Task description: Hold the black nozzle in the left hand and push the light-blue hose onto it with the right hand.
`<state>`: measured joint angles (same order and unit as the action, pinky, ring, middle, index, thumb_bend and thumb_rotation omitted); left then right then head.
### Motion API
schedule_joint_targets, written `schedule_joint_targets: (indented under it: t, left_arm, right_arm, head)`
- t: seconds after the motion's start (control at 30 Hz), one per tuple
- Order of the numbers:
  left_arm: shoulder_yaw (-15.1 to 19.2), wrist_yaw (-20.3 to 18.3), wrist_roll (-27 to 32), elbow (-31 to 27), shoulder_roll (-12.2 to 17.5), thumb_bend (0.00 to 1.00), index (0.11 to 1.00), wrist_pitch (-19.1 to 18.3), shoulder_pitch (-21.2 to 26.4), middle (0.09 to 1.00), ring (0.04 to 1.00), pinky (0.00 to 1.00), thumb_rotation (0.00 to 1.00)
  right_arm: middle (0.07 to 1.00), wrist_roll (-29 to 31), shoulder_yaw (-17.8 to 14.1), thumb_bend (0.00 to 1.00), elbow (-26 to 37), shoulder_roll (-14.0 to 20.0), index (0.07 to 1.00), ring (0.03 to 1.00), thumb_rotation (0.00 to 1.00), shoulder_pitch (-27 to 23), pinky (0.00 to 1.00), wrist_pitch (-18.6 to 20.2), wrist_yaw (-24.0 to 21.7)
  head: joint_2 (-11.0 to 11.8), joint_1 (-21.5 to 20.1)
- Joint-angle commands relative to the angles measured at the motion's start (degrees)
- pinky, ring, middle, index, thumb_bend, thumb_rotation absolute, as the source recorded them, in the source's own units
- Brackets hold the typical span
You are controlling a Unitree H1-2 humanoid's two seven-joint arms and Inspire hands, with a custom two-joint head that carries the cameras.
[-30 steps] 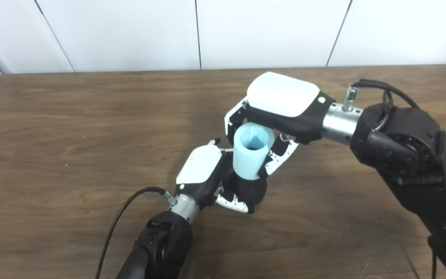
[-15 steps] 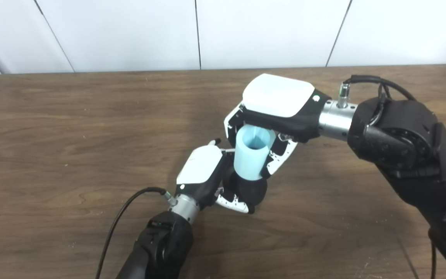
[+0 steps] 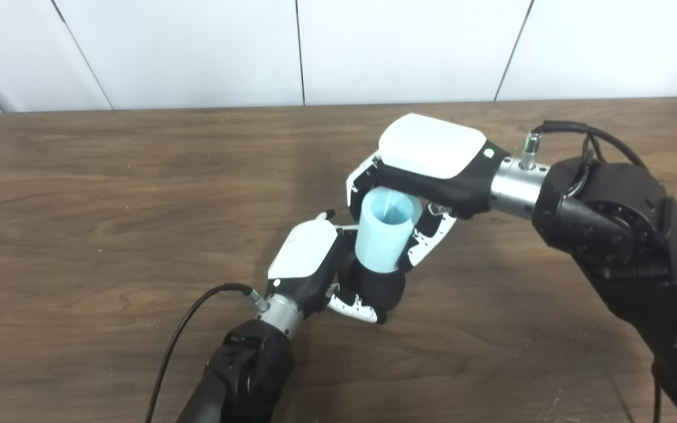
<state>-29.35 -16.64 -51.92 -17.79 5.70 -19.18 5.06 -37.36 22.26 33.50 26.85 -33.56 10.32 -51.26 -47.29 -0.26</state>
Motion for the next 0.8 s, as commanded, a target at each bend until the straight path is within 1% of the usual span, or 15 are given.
schedule_joint_targets:
  t: [0.0,0.03,0.07,0.13,0.4,0.6,0.67,0.7,0.77]
  left_arm:
    - [-1.23,-3.15,-0.44,2.25,0.52,0.52,0.456,-0.86,-0.91,0.533,0.726,1.0,0.0]
    - [-1.25,-3.11,-0.47,2.32,0.56,0.52,0.456,-0.81,-0.88,0.533,0.726,1.0,0.0]
    - [-1.26,-3.06,-0.48,2.43,0.57,0.52,0.456,-0.77,-0.81,0.533,0.726,1.0,0.0]
    - [-1.26,-3.01,-0.49,2.51,0.63,0.52,0.456,-0.75,-0.74,0.533,0.726,1.0,0.0]
    - [-1.41,-2.79,-0.55,3.21,0.42,0.52,0.456,-0.74,-0.3,0.533,0.726,1.0,0.0]
    - [-1.39,-2.7,-0.38,3.27,0.46,0.52,0.456,-0.68,-0.31,0.533,0.725,1.0,0.0]
    - [-1.39,-2.72,-0.39,3.18,0.46,0.52,0.456,-0.73,-0.36,0.533,0.725,1.0,0.0]
    - [-1.35,-2.71,-0.35,3.23,0.45,0.52,0.456,-0.76,-0.31,0.533,0.725,1.0,0.0]
    - [-1.22,-2.72,-0.21,3.33,0.47,0.52,0.456,-0.8,-0.19,0.533,0.725,1.0,0.0]
  right_arm:
    - [0.839,-1.36,-1.11,0.96,0.63,0.34,0.79,0.933,0.17,-1.54,0.79,-0.96,1.3]
    - [0.877,-1.82,-1.41,0.99,0.7,0.35,0.843,0.965,0.21,-1.66,0.85,-1.51,1.83]
    - [0.9,-2.11,-1.71,0.99,0.72,0.38,0.869,0.98,0.23,-1.72,0.88,-1.99,2.22]
    - [0.932,-2.34,-2.22,1.0,1.05,0.33,0.9,0.995,0.27,-1.7,0.91,-2.53,2.37]
    - [0.949,-1.52,-2.69,1.0,1.02,-0.03,0.917,1.0,0.3,-1.53,0.9,-3.18,1.56]
    - [0.949,0.21,-4.03,1.0,1.68,0.83,0.913,0.997,0.31,-2.51,0.87,-2.21,0.83]
    - [0.95,1.06,-5.15,1.0,2.62,1.56,0.909,0.989,0.35,-2.74,0.86,-2.01,0.79]
    - [0.95,1.52,-5.88,1.0,3.34,2.05,0.907,0.985,0.38,-2.77,0.85,-1.84,0.69]
    - [0.95,2.43,-7.3,0.97,4.93,2.98,0.911,0.978,0.49,-2.68,0.85,-1.27,0.32]
  head:
    - [0.01,-0.22]
    - [0.01,-0.22]
    - [0.11,-0.27]
    - [0.11,-0.27]
    - [0.32,-0.2]
    - [0.57,0.02]
    - [0.56,0.06]
    - [0.56,0.07]
    - [0.51,0.12]
